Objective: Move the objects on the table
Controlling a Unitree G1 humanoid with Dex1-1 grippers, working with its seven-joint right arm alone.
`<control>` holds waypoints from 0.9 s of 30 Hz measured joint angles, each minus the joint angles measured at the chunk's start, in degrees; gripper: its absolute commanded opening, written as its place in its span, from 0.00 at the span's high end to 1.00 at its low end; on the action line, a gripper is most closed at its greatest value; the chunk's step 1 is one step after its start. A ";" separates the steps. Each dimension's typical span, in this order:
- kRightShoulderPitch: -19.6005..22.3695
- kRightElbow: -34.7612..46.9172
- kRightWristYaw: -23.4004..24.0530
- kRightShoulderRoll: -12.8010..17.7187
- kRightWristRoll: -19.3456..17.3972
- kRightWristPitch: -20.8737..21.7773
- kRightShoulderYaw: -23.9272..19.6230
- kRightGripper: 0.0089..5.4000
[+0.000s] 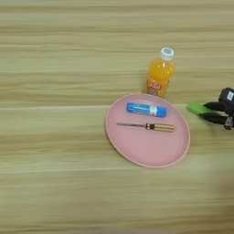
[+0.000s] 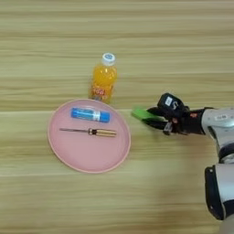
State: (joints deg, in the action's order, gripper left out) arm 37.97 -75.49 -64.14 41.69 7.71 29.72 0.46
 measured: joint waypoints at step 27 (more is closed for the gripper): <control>-0.28 -0.25 1.12 -0.83 1.17 0.24 -0.55 0.29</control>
State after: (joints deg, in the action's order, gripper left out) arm 37.69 -75.73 -63.01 40.86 8.88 29.95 -0.08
